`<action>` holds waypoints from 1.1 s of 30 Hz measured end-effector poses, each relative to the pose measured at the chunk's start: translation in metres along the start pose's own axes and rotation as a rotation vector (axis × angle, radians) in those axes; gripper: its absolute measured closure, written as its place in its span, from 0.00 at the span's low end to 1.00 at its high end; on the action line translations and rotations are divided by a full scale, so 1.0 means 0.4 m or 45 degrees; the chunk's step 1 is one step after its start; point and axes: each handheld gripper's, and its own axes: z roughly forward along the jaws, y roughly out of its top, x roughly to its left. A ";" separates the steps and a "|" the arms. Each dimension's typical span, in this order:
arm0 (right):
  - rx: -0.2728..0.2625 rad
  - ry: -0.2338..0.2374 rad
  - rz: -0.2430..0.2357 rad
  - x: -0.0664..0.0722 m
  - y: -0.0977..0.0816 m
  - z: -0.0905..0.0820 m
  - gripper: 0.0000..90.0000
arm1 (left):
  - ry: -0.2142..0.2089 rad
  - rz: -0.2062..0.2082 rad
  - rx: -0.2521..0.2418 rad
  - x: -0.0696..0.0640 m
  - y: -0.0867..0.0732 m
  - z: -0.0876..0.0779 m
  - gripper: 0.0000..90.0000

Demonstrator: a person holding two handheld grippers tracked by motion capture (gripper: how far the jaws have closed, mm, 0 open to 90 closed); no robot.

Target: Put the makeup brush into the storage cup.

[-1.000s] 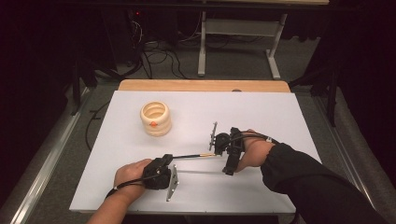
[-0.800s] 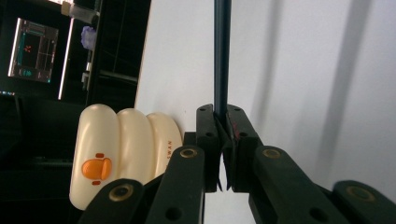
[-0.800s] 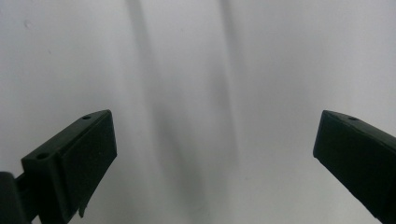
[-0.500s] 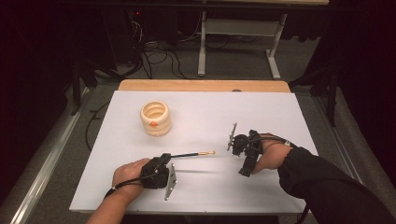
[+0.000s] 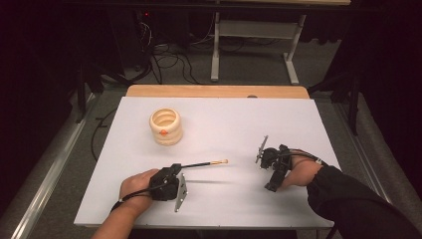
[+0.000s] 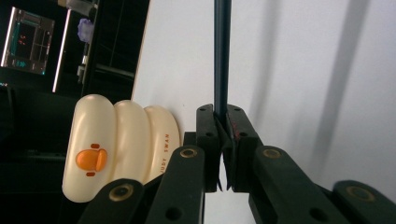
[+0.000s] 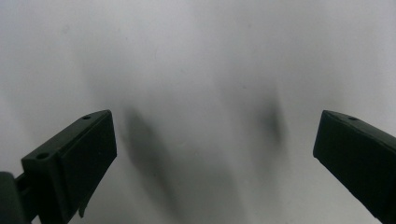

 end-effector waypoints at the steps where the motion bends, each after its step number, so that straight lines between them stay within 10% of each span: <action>1: -0.021 0.004 0.018 0.000 -0.003 0.003 0.01 | -0.005 -0.013 -0.005 0.001 -0.002 0.001 0.95; 16: -0.393 -0.053 0.239 -0.008 -0.061 -0.006 0.02 | -0.076 -0.243 -0.023 0.018 -0.037 0.013 0.95; 33: -0.655 -0.150 0.369 0.016 -0.072 0.015 0.02 | -0.125 -0.463 -0.075 0.037 -0.065 0.016 0.95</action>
